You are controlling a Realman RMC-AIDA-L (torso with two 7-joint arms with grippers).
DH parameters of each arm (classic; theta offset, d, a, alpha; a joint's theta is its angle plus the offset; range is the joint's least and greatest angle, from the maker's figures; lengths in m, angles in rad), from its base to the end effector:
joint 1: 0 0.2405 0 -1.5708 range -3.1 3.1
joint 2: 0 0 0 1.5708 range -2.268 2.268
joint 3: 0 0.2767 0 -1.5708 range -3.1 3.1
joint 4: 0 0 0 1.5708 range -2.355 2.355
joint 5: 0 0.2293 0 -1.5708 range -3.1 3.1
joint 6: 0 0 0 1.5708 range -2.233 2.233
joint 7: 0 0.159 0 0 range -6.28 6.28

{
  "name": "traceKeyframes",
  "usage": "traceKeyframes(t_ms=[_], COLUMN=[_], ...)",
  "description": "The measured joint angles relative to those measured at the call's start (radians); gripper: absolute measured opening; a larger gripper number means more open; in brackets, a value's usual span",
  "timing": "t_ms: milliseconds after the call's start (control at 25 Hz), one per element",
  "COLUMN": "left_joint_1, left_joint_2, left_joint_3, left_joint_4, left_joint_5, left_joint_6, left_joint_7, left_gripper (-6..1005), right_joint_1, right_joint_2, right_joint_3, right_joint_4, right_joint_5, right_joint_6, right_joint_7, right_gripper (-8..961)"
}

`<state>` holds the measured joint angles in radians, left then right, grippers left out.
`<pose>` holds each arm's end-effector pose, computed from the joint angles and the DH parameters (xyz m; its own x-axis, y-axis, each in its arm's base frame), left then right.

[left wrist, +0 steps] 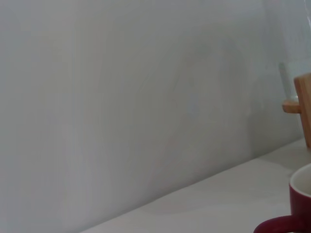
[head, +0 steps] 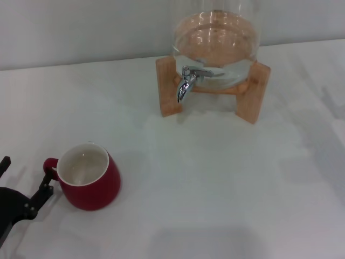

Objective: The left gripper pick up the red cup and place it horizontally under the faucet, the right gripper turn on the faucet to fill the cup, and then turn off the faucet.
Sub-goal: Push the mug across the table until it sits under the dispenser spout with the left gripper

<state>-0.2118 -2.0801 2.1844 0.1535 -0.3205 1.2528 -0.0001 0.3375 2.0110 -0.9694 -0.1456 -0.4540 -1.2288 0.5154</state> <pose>-0.3834 0.2646 -0.0769 0.8795 -0.0073 0.4758 0.4352 -0.3922 -0.8105 0.4162 0.3377 0.0519 0.6043 0.0912 -0.7915 -0.7931 -0.0263 -0.6085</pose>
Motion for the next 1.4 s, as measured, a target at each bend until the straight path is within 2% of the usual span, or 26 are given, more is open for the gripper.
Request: traceKeyframes(t_ms=[1400], left_joint_1=[-0.055], left_joint_2=[-0.001], left_joint_3=[0.009], left_joint_4=[-0.039], left_joint_5=[0.000], left_joint_6=[-0.014], left_joint_7=[0.000], left_gripper=[880], right_joint_1=[-0.006], right_joint_2=[0.000], right_joint_3=[0.000], right_joint_4=[0.003], right_joint_5=[0.000], right_joint_6=[-0.013], right_joint_7=[0.000], right_gripper=[868])
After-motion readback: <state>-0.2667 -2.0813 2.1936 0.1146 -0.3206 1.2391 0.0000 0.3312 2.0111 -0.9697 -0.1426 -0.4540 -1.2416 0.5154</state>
